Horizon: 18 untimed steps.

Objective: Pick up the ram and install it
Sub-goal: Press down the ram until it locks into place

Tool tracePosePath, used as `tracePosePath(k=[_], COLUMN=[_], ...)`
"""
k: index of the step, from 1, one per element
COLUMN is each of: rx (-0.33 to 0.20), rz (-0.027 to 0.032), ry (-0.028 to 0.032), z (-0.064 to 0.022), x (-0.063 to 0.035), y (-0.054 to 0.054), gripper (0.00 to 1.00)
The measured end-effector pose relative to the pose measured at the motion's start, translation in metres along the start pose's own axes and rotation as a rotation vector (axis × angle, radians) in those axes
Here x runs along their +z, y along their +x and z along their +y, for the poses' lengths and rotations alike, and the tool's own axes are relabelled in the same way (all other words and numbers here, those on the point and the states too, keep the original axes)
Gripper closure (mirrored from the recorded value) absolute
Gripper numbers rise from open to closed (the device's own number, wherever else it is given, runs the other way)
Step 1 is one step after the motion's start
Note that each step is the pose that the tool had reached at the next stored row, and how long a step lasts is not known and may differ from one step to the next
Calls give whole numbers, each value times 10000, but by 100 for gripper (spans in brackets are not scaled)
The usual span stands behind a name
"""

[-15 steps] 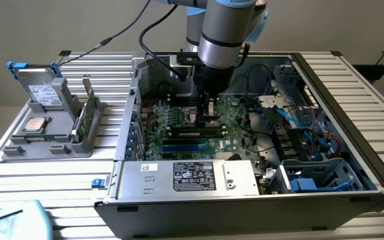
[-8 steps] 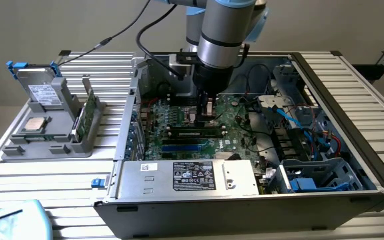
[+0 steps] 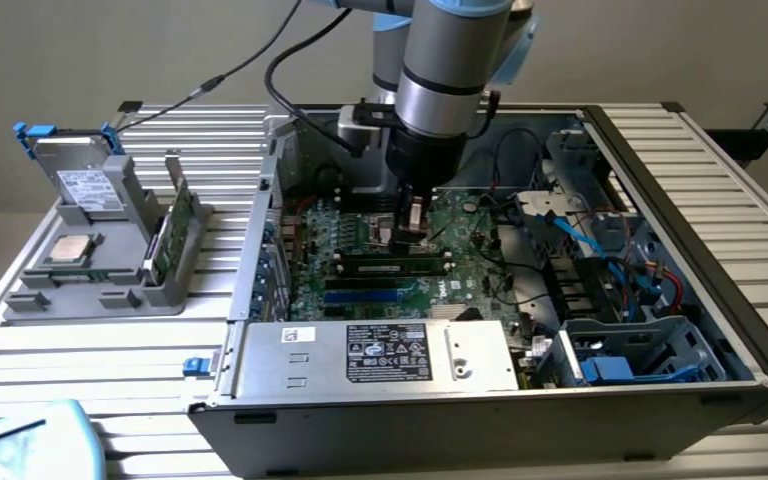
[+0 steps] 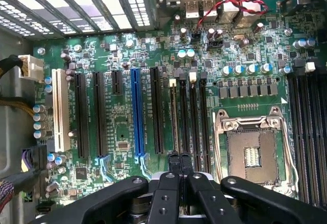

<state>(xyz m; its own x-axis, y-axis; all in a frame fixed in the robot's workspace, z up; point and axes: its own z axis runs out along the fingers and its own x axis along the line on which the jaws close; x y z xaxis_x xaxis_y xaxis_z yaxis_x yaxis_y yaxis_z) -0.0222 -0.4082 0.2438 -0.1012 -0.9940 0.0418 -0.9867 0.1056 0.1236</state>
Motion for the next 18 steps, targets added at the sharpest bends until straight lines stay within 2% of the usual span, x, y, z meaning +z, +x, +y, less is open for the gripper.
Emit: tracePosePath(k=[18], rx=[2219], rz=[-224], ry=[-20], z=[-1], x=[7], y=[0], gripper=[89])
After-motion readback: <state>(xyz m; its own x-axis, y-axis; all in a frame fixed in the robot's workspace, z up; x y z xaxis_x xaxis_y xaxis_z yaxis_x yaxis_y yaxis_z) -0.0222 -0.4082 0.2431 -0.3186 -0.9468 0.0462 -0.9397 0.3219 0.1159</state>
